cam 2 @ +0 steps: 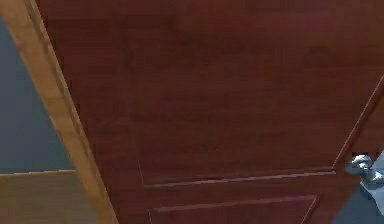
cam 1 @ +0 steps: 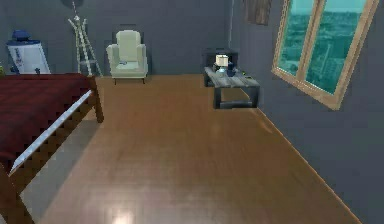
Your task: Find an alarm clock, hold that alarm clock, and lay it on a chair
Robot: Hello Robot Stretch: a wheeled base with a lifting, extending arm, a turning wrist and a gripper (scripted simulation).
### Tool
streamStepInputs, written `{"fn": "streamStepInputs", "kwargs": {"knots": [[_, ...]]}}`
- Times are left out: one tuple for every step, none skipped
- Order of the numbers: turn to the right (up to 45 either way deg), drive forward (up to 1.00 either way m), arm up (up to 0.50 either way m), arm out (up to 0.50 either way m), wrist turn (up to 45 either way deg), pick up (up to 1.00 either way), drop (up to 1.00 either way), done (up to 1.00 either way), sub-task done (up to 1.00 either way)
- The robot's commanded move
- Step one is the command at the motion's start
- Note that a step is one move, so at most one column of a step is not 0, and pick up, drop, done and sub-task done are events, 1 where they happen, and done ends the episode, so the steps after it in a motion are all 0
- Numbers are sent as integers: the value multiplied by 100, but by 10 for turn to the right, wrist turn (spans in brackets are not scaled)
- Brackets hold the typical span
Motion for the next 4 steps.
{"fn": "streamStepInputs", "kwargs": {"knots": [[0,100,0,0,0,0,0,0,0],[0,100,0,0,0,0,0,0,0],[0,100,0,0,0,0,0,0,0],[-60,0,0,0,0,0,0,0,0]]}}
